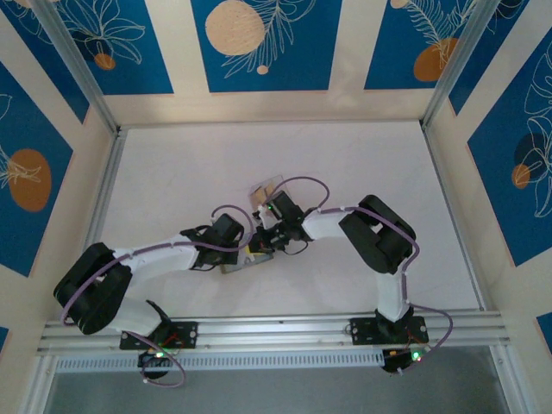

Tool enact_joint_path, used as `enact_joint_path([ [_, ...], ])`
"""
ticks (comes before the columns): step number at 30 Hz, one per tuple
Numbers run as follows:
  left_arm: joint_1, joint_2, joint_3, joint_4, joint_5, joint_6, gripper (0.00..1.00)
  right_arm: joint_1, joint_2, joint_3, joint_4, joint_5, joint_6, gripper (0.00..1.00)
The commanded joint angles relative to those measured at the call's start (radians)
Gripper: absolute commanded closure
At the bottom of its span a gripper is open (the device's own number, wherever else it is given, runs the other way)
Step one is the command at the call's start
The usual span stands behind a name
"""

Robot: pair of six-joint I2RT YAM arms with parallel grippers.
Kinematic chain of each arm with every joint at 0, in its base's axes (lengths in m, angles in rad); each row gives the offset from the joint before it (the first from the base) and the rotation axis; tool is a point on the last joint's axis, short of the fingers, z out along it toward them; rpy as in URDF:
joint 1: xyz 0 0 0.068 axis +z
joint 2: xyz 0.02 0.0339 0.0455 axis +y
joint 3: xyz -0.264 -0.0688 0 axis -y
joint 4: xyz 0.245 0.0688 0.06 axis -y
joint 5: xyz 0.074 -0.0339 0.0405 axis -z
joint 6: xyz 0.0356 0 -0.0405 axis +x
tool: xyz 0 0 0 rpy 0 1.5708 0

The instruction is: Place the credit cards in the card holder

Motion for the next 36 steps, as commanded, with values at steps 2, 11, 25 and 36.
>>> enact_joint_path([
  [2,0.009,0.003,-0.025,-0.068,-0.008,-0.002,0.94,0.007,0.041,-0.026,-0.153,0.031,-0.036,1.00],
  [11,0.009,0.004,-0.022,-0.068,-0.009,-0.002,0.94,0.002,0.037,-0.050,-0.151,0.041,-0.017,1.00],
  [25,0.009,0.014,-0.019,-0.066,-0.006,0.000,0.94,0.007,0.047,-0.071,-0.126,0.035,0.004,1.00],
  [36,0.006,0.017,-0.017,-0.063,-0.003,0.001,0.94,0.026,0.113,0.034,-0.182,-0.017,-0.029,1.00],
])
